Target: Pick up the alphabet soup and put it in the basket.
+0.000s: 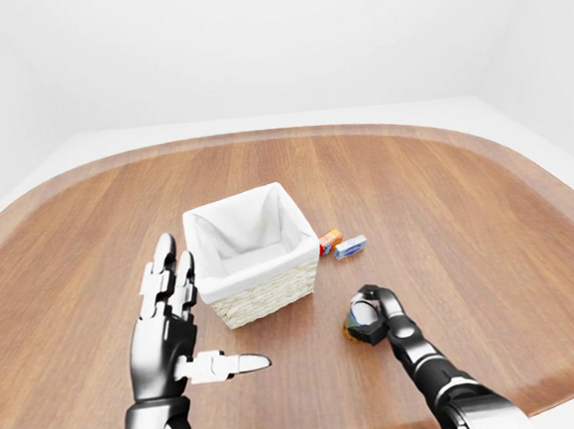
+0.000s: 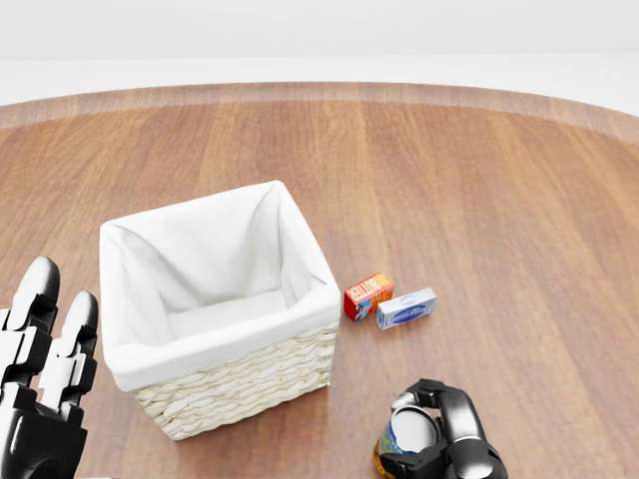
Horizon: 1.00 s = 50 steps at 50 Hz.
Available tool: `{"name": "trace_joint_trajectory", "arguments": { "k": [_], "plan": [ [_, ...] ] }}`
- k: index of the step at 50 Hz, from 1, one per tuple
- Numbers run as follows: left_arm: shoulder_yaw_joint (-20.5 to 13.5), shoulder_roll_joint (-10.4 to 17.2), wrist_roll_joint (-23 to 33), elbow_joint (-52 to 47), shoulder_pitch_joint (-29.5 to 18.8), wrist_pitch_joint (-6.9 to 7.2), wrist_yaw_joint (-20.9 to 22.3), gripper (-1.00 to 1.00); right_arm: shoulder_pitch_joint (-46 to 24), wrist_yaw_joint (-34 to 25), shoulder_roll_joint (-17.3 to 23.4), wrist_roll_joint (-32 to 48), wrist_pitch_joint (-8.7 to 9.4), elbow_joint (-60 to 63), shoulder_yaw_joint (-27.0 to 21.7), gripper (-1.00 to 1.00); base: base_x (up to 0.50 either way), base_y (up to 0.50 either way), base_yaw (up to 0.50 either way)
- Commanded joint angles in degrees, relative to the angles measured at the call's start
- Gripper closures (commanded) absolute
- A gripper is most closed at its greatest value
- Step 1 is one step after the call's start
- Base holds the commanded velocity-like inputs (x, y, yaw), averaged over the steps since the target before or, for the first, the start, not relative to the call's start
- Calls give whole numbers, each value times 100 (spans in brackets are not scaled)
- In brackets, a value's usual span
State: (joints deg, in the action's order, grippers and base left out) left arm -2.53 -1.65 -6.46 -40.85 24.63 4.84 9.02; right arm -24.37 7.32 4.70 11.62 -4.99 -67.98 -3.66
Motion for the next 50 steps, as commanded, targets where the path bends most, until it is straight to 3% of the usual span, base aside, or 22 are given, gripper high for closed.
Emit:
{"name": "trace_joint_trajectory", "arguments": {
  "k": [1, 7, 10, 17, 34, 35, 41, 46, 49, 50],
  "plan": [
    [-16, -11, -6, -35, 20, 9, 12, -100, 195, -123, -9, -566, -1, 559, 33, 100, 0, 0, 0],
    [-17, -12, -5, -35, 19, 9, 13, -100, 211, -125, -9, -573, -1, 601, 41, 100, 0, 0, 0],
    [-11, -13, 10, -22, 3, 13, 0, -100, 537, -288, -26, -747, -1, 1938, 36, 100, 0, 0, 0],
    [-29, -14, -12, -35, 9, 13, 13, -100, 766, -357, -52, -812, -1, 2936, 31, 100, 0, 0, 0],
    [-6, -9, 8, -15, 4, -3, 10, -100, 1043, -451, -113, -868, -1, 3928, 33, 100, 0, 0, 0],
    [-4, -8, 1, -23, 12, -6, 16, -100, 1146, -494, -133, -904, -1, 4386, 50, 100, 0, 0, 0],
    [5, -5, -3, -33, 31, -15, 21, -100, 1304, -541, -152, -926, 381, 5056, 43, 100, 0, 0, 0],
    [-27, -5, -22, -3, -10, 8, 29, -100, 1332, -532, -162, -881, 566, 5350, 43, 100, 0, 0, 0],
    [-28, -7, -22, -3, -10, 9, 31, -100, 1336, -534, -163, -880, 574, 5363, 42, 100, 0, 0, 0],
    [-18, -8, -5, 23, -35, 16, 23, -100, 1364, -525, -168, -859, 778, 5673, 57, 100, 0, 0, 0]
  ]
}}
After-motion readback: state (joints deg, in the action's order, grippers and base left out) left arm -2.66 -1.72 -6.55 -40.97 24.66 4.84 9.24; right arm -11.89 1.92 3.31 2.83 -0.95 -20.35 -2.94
